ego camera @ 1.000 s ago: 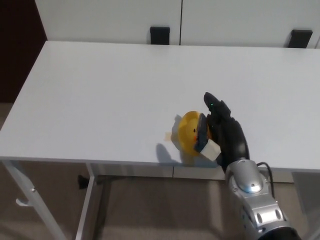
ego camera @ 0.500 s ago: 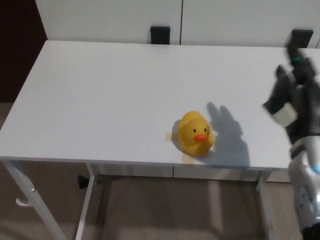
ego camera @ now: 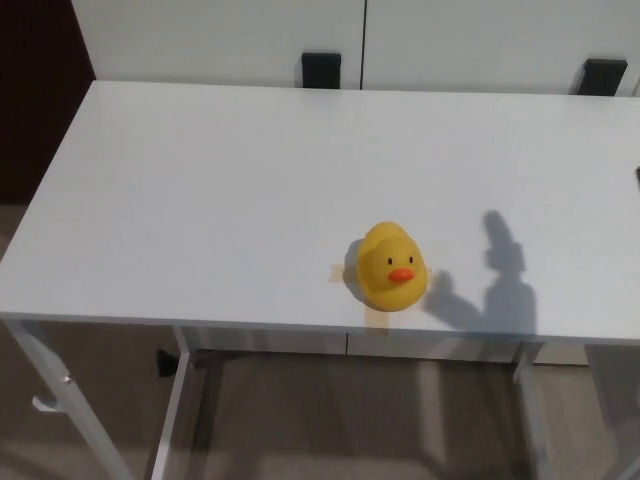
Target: The robot uses its right hand to push the yellow duck toy to the center of the white desk.
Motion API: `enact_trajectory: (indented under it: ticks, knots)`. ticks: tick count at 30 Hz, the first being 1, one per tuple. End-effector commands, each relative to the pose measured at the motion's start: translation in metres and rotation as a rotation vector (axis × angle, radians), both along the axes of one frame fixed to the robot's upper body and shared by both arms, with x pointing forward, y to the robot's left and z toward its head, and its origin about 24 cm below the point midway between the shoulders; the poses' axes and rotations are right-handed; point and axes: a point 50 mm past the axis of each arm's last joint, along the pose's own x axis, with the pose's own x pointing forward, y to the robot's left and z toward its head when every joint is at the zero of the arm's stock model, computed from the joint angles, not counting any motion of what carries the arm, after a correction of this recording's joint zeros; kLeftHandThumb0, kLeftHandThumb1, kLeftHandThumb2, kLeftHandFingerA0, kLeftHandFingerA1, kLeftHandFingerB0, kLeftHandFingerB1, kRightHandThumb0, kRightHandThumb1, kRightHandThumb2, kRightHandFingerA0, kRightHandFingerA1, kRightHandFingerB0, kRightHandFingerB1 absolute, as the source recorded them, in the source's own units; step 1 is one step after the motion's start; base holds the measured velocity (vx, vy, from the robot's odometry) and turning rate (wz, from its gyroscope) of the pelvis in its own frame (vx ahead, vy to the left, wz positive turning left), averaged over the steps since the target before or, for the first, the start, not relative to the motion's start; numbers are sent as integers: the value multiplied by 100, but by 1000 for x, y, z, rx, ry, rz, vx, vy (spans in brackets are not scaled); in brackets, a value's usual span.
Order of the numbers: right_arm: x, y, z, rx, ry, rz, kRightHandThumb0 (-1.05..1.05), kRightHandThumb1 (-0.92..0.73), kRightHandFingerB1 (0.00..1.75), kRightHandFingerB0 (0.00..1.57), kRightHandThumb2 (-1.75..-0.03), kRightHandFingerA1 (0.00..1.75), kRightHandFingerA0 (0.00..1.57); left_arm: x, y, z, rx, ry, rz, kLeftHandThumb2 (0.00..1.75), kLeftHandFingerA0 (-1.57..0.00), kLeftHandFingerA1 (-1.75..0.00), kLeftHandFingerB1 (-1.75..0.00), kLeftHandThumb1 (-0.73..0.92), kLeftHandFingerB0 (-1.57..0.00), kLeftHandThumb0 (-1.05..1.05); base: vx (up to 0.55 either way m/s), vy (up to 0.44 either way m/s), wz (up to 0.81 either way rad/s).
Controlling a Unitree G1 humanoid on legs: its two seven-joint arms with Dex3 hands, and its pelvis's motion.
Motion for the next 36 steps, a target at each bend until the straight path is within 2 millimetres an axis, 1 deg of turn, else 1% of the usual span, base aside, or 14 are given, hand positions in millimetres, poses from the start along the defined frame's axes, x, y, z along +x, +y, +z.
enact_trajectory:
  ticks: [1,12,15,16,17,18,19,20,21,22,27,30,35,36]
  knots:
    - [0,-2,4,80,-18,29,-79,-73,21,2,-114,21,1,-3,8,4,9,7,-3,64,-79,-76,-61,66,-76,-17,0,0,0]
    - [-1,-2,4,84,-16,33,-79,-73,21,2,-114,21,1,-3,8,4,9,7,-3,64,-79,-76,-61,66,-76,-17,0,0,0]
    - [-4,-20,12,193,-75,-17,-79,-78,18,0,-118,19,0,-4,8,4,12,11,-1,59,-80,-75,-59,68,-77,-20,0,0,0]
    - [-84,-130,-74,32,291,-351,7,-35,63,40,-132,60,56,-4,11,6,23,1,4,66,-83,-78,-64,67,-81,-17,0,0,0]
    - [-84,-130,-74,32,291,-351,7,-35,63,40,-132,60,56,-4,11,6,23,1,4,66,-83,-78,-64,67,-81,-17,0,0,0]
    - [-173,-198,-100,-113,555,-567,7,-35,63,40,-132,60,56,-4,13,7,30,-8,8,66,-83,-78,-64,67,-81,-17,0,0,0]
    - [-234,-238,-93,-219,702,-711,4,-27,61,46,-131,58,60,-3,14,8,36,-23,13,70,-88,-80,-65,64,-84,-16,0,0,7]
    - [-263,-256,-82,-274,766,-782,4,-27,61,46,-131,58,60,-2,15,9,39,-33,16,70,-88,-80,-65,64,-84,-16,0,0,26]
    - [-263,-256,-82,-274,766,-782,4,-27,61,46,-131,58,60,-2,15,9,39,-33,16,70,-88,-80,-65,64,-84,-16,0,0,10]
    - [-260,-260,-74,-288,743,-802,3,-26,60,51,-136,57,66,0,14,10,22,-59,42,86,-87,-76,-67,62,-87,-10,0,0,10]
    - [-254,-266,-60,-315,709,-827,-2,-32,60,54,-126,56,71,7,15,13,-35,-166,144,79,-89,-72,-74,59,-87,-11,0,0,-3]
    - [-247,-274,-42,-329,645,-837,-2,-27,62,57,-131,58,74,27,17,25,-191,-451,398,111,-89,-89,-87,52,-86,-3,0,0,0]
    - [-250,-280,-37,-384,678,-847,0,-26,61,54,-135,58,74,28,18,27,-241,-485,458,109,-93,-92,-89,52,-87,0,0,0,-5]
    - [-254,-282,-35,-392,695,-862,0,-29,64,54,-129,60,73,26,19,26,-238,-468,462,102,-90,-81,-78,57,-87,3,0,0,0]
